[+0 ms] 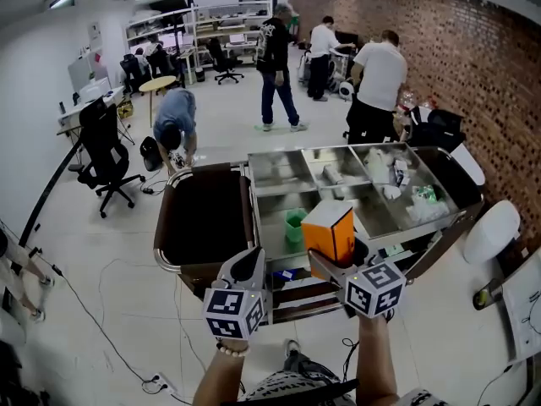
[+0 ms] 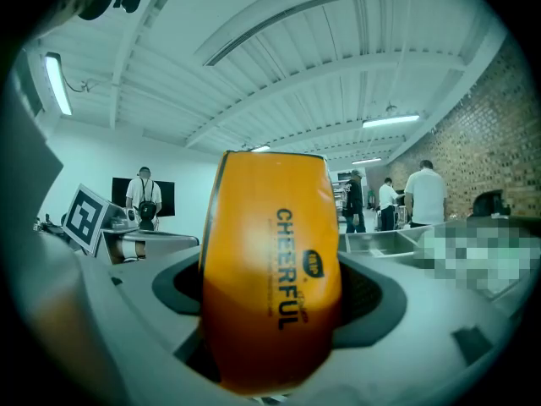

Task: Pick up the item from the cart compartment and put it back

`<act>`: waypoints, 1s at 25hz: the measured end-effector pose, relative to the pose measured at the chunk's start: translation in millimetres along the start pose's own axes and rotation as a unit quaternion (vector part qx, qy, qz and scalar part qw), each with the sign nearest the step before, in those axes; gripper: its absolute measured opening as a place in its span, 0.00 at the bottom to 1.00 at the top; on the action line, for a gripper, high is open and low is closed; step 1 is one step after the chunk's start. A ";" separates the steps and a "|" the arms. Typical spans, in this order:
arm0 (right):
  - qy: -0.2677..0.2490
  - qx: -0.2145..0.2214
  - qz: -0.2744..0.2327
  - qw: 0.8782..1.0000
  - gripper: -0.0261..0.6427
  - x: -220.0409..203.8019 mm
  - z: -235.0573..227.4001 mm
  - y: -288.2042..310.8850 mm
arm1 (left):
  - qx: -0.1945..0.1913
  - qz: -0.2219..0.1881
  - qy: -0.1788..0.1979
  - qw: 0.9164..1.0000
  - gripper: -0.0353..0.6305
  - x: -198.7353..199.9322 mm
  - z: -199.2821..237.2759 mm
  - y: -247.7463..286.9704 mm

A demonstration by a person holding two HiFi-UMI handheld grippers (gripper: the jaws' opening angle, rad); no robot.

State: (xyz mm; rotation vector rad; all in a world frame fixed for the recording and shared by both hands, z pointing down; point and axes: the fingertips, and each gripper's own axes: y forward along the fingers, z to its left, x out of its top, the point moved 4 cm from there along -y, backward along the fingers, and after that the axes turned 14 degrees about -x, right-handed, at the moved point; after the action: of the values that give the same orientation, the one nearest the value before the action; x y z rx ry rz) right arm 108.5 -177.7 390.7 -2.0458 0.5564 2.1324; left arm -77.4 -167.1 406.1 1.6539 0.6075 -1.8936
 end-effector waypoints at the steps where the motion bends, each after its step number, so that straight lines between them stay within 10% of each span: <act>1: 0.001 0.001 -0.001 1.000 0.66 0.4 0.3 -0.7 | 0.000 -0.002 -0.005 1.000 0.06 -0.2 0.2 -0.4; 25: 0.018 0.000 0.016 1.000 0.66 -16.6 -1.6 -4.3 | 0.003 0.014 -0.020 1.000 0.06 -14.2 -5.1 0.3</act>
State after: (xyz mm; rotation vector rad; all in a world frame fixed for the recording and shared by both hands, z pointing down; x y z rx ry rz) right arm 112.7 -171.7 406.3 -2.0939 0.5996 2.1161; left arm -72.1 -162.4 419.4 1.6169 0.5604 -1.9067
